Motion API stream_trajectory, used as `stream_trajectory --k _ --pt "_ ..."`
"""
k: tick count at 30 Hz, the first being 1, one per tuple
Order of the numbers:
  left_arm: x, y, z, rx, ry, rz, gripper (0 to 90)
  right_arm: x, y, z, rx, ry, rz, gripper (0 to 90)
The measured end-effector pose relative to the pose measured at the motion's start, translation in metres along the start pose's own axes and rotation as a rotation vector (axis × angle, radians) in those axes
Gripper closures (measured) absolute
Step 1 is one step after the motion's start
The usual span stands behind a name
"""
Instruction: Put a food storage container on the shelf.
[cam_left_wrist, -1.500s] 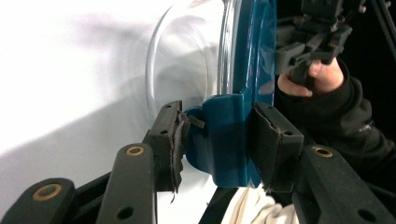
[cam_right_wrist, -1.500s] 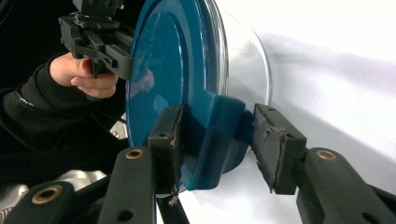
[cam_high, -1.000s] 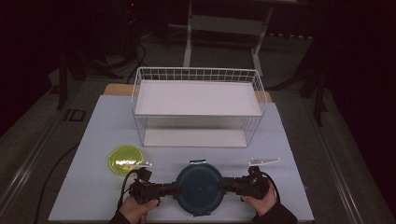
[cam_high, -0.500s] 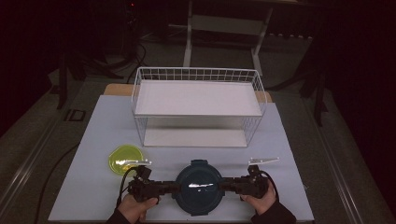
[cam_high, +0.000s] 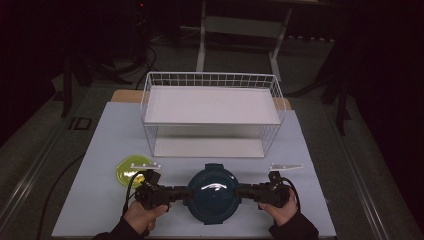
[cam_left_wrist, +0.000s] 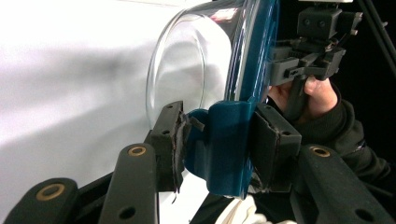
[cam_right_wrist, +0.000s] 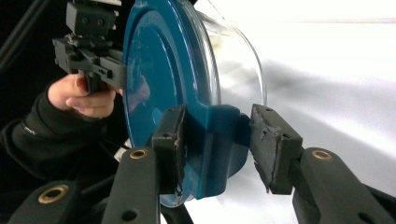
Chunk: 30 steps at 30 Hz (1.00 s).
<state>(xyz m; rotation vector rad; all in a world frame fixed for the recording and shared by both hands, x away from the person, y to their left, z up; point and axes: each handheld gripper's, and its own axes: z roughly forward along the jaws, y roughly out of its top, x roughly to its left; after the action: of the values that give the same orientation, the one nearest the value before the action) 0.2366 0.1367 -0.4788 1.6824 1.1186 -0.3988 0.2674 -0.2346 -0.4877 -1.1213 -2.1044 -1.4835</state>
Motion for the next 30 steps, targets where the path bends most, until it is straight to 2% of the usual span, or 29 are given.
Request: stream_trajectory --k 6,7,9,18,21,29,30 --pt "-0.009 0.012 -0.007 -0.017 0.000 0.026 56.9 0.007 0.012 -0.005 -0.024 -0.001 -0.020 56.9" --pt "-0.012 0.018 -0.010 -0.027 -0.001 0.040 56.9 0.013 0.021 -0.008 -0.036 0.001 -0.034 56.9" --pt "-0.017 0.026 -0.013 -0.041 0.000 0.051 56.9 0.015 0.026 -0.010 -0.046 0.001 -0.041 56.9" --pt "-0.026 0.048 -0.019 -0.072 -0.010 0.052 57.0 0.023 0.054 -0.018 -0.092 0.007 -0.051 57.1" --pt "-0.031 0.057 -0.022 -0.083 -0.005 0.075 56.9 0.026 0.062 -0.021 -0.101 0.006 -0.064 57.2" --pt "-0.037 0.074 -0.025 -0.088 -0.008 0.085 57.0 0.031 0.080 -0.028 -0.120 0.002 -0.081 57.2" --pt "-0.039 0.080 -0.027 -0.094 -0.009 0.091 57.0 0.032 0.086 -0.029 -0.130 0.003 -0.082 57.2"
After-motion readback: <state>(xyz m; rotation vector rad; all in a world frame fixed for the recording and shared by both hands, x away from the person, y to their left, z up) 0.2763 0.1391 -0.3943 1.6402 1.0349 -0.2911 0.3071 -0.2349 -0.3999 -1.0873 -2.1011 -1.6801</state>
